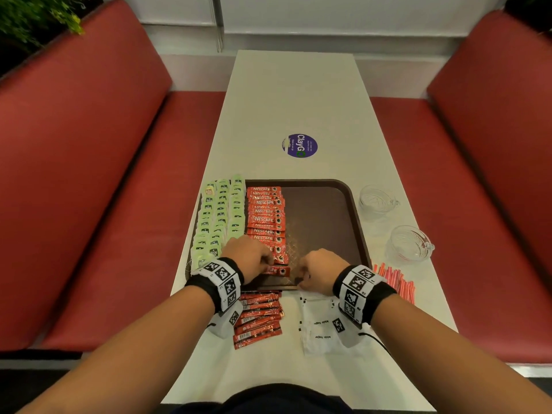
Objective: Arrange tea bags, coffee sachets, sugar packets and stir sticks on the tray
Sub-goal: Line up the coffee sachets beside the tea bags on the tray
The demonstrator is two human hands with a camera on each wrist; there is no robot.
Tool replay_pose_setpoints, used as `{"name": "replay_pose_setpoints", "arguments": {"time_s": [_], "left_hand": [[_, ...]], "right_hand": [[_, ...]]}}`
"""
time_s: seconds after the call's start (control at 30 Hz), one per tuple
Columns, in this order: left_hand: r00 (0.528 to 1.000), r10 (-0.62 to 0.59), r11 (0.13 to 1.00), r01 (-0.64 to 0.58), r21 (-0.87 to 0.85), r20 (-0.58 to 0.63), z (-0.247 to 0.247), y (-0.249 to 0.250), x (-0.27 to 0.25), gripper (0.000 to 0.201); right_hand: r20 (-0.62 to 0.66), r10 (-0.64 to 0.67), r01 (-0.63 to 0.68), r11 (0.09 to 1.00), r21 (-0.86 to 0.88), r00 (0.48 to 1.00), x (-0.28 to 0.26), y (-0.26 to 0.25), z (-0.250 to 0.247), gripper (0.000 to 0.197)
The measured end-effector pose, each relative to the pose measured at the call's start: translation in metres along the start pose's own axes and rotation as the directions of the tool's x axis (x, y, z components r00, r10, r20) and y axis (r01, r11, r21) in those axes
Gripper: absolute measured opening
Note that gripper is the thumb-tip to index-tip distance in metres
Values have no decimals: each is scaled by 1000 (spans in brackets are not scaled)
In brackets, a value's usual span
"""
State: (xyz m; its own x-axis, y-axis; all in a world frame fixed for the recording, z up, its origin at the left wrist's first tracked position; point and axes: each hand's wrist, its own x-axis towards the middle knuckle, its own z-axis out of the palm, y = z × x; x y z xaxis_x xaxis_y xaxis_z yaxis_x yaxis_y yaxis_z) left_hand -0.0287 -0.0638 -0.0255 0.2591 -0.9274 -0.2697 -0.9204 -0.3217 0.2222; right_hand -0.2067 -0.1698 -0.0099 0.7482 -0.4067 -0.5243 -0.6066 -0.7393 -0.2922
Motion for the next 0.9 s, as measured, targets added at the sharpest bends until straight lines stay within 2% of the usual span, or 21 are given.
{"name": "replay_pose_setpoints", "arguments": {"time_s": [0.17,0.27,0.33,0.63,0.77,0.9], "left_hand": [[998,-43,997,46,68,-45,8,-1,4,15],[1000,-6,994,3,110,22,8,-1,3,25],[999,-7,990,0,138,52,8,0,4,25],[998,-57,997,56,53,20,1,5,9,18],[997,-18,999,16,-29,-69,-7,-1,-8,16],[997,71,997,-72,-29,-20,-11,-9,-39,14]], "right_hand": [[31,44,-44,999,-16,999,2,-1,5,15],[28,30,-29,999,-16,999,1,0,4,18],[21,8,-8,1000,-28,1000,0,-1,3,20],[30,0,1,999,-41,1000,-2,-5,3,21],[-30,-84,83,996,-34,996,-5,-13,3,15],[-70,-213,210,976,-56,975,-8,-34,11,11]]}}
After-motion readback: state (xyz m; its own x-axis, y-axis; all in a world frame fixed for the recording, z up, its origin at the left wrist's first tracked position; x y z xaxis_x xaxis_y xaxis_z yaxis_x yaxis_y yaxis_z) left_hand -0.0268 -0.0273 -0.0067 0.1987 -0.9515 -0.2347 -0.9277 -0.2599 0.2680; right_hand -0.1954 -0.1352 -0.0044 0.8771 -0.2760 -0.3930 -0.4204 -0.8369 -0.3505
